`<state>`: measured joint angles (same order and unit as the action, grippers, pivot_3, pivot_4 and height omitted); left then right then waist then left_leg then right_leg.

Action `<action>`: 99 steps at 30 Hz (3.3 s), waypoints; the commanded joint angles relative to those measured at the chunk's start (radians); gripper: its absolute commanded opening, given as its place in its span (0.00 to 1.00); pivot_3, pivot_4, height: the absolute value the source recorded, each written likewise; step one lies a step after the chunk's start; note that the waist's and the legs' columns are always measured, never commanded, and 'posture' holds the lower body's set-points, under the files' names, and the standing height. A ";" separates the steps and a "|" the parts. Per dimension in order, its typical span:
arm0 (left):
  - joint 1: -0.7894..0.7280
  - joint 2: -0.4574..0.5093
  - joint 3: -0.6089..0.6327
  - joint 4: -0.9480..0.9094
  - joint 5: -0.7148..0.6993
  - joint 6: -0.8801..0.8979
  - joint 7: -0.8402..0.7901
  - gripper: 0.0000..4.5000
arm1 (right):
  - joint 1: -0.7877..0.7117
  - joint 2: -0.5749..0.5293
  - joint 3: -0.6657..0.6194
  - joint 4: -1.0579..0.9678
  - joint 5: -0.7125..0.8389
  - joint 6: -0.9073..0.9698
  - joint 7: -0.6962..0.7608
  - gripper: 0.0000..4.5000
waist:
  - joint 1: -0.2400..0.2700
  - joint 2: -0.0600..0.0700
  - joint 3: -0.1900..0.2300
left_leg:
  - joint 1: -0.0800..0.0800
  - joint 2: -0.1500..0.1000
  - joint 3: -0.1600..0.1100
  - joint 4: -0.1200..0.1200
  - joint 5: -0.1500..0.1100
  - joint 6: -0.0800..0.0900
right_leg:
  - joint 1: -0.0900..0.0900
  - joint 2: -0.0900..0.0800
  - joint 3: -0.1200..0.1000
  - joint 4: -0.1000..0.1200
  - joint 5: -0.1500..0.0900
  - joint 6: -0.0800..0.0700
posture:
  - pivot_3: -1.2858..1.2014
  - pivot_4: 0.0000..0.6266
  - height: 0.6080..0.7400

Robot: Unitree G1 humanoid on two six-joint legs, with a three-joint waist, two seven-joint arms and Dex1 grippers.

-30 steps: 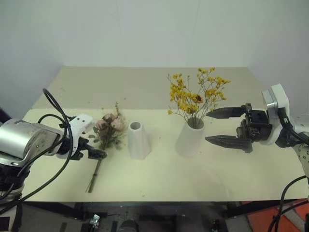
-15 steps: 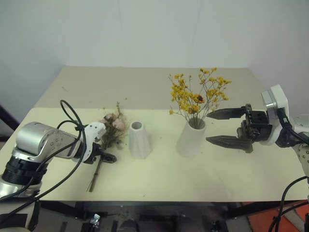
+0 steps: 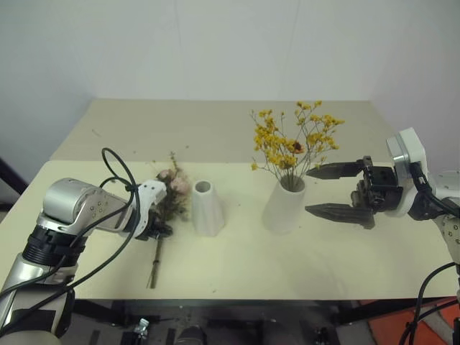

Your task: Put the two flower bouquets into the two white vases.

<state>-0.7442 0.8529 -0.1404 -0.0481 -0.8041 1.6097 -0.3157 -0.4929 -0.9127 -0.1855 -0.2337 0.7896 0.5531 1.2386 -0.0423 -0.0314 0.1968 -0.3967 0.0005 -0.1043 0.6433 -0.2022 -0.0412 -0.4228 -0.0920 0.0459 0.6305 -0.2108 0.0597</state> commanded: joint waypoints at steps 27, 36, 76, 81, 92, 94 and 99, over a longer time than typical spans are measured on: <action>-0.085 -0.213 0.381 -0.012 0.242 -0.813 -0.105 0.03 | 0.097 0.059 0.007 -0.129 -0.075 -0.061 -0.075 1.00 | 0.014 -0.001 0.000 | -0.001 -0.001 0.000 0.001 0.000 0.000 | 0.000 0.000 0.000 -0.001 0.005 -0.007 | 0.52 0.24 1.00; -0.156 -0.203 0.360 0.024 0.201 -0.748 -0.222 0.03 | 0.149 0.091 -0.007 -0.171 -0.113 -0.143 -0.120 1.00 | 0.006 -0.001 0.000 | -0.001 0.000 0.000 0.001 0.000 0.000 | 0.000 0.000 0.000 -0.001 0.005 -0.006 | 0.52 0.24 1.00; -0.168 -0.248 0.387 0.000 -0.052 -0.798 -0.556 0.03 | 0.178 0.110 -0.015 -0.197 -0.095 -0.176 -0.112 1.00 | 0.000 -0.001 0.000 | 0.000 0.000 0.000 0.001 0.000 0.000 | 0.001 0.000 0.000 0.000 0.001 0.000 | 0.52 0.24 1.00; -0.166 -0.244 0.377 0.002 -0.049 -0.800 -0.566 0.03 | 0.185 0.109 -0.017 -0.203 -0.092 -0.173 -0.119 1.00 | 0.000 -0.001 0.000 | 0.000 0.000 0.000 0.001 0.000 0.000 | 0.001 0.000 0.000 0.000 0.001 0.000 | 0.52 0.24 1.00; -0.152 -0.230 0.373 0.002 -0.034 -0.804 -0.574 0.03 | 0.183 0.112 -0.011 -0.200 -0.089 -0.177 -0.127 1.00 | 0.000 -0.001 0.000 | 0.000 -0.001 0.000 0.001 0.000 0.000 | 0.001 0.000 0.000 0.000 0.001 0.000 | 0.52 0.24 1.00; -0.149 -0.228 0.372 0.002 -0.030 -0.804 -0.574 0.03 | 0.182 0.113 -0.010 -0.200 -0.088 -0.177 -0.127 1.00 | 0.000 -0.001 0.000 | 0.000 -0.001 0.000 0.001 0.000 0.000 | 0.001 0.000 0.000 0.000 0.001 0.000 | 0.52 0.24 1.00; -0.143 -0.228 0.369 0.003 -0.017 -0.806 -0.578 0.03 | 0.187 0.116 -0.013 -0.203 -0.085 -0.176 -0.130 1.00 | 0.000 -0.001 0.000 | 0.000 -0.001 0.000 0.001 0.000 0.000 | 0.001 0.000 0.000 0.000 0.001 0.000 | 0.52 0.24 1.00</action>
<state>-0.8842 0.6096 0.2198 -0.0291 -0.8227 0.8282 -0.8853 -0.3007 -0.7959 -0.1699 -0.4043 0.6873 0.3960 1.1111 -0.0423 -0.0319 0.1965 -0.3965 0.0000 -0.1044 0.6443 -0.2021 -0.0413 -0.4216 -0.0922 0.0460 0.6300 -0.2101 0.0599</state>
